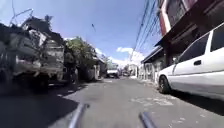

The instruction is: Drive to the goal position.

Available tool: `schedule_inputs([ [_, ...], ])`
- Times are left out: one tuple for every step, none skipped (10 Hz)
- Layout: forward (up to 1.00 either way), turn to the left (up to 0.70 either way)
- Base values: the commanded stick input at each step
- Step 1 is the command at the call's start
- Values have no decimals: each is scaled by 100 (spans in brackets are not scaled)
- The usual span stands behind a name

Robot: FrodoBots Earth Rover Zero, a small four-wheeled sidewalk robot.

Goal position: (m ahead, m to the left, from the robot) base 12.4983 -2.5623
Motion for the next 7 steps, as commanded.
schedule_inputs([
  [77, 0],
  [80, 0],
  [89, -1],
  [100, -1],
  [100, -26],
  [100, -40],
  [100, -40],
])
